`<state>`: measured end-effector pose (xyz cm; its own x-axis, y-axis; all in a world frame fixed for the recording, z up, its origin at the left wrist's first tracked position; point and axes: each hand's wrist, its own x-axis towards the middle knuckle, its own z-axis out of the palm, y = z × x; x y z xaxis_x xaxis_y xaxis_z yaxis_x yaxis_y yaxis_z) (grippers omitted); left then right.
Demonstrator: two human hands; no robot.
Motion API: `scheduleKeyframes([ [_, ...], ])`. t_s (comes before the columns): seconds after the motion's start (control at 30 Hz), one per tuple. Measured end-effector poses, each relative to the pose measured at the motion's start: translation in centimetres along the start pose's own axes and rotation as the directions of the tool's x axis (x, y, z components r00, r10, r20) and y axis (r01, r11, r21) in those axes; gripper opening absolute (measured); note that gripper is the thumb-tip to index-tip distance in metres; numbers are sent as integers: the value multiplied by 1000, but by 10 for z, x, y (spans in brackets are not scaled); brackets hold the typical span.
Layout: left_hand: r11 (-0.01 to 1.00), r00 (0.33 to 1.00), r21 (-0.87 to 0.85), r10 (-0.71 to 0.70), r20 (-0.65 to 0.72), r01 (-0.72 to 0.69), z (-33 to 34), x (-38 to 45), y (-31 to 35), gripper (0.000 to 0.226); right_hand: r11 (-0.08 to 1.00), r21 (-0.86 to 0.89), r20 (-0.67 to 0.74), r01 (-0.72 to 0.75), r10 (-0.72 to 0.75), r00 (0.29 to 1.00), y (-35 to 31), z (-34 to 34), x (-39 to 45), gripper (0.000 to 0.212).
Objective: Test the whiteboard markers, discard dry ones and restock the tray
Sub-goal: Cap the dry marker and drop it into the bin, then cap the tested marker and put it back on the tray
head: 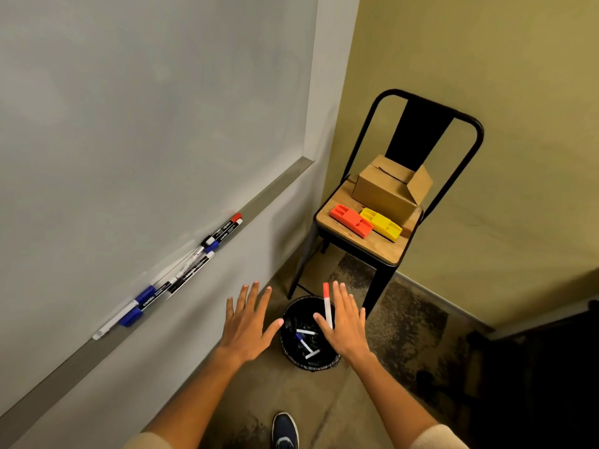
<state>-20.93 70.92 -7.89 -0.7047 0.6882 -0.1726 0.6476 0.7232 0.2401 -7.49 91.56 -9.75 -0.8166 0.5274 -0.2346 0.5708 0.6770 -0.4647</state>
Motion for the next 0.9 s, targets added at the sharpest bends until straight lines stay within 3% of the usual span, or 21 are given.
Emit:
scheduleKeyframes([
  [0.13,1000,999,0,-29,-27,29,-1,-1,-12,87,1000,0,-19,-29,29,999,-1,-5,16,83],
  [0.4,994,993,13,-110,-53,110,0,-11,-43,85,996,-67,25,51,-49,998,-27,0,29,79],
  [0.67,963,954,-22,-269,-135,269,-9,-40,-83,83,950,-132,126,283,-267,955,-100,24,44,78],
  [0.9,900,882,-59,-435,-181,432,-19,-81,-121,87,834,-195,234,516,-471,851,-184,55,58,76],
])
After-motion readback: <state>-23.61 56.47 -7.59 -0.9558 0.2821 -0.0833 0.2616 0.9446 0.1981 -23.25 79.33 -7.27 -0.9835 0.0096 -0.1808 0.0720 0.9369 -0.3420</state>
